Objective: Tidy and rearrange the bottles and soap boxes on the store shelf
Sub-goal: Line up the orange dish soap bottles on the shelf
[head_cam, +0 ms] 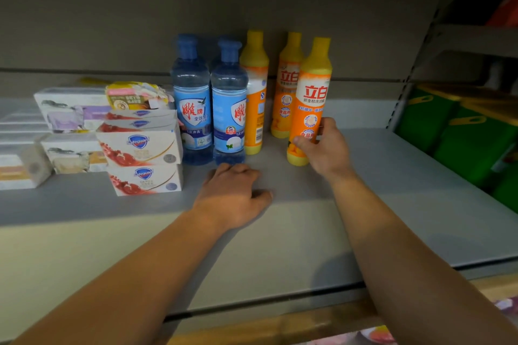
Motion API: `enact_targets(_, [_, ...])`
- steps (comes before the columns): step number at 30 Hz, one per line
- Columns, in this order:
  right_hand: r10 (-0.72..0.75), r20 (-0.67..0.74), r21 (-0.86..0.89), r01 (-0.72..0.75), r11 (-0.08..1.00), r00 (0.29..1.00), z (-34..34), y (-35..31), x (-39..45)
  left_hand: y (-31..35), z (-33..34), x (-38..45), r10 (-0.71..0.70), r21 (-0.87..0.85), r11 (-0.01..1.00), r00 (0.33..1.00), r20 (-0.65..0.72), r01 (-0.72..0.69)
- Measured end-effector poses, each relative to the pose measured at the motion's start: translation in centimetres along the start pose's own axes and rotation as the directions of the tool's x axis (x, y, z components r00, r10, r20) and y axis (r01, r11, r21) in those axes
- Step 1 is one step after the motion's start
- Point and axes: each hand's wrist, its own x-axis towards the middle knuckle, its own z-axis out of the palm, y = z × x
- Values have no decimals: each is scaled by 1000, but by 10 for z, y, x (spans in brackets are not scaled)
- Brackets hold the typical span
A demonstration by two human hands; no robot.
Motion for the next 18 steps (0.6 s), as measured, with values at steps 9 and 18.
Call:
enact_targets(9, [3,85,-132,8,991,996,16,-5,25,0,0,2,-23,-41,999,1000,-1,23])
enact_targets(18, [30,93,-224,-8,974,995,28,-6,44,-1,0,2,-27,-59,998,1000,1,27])
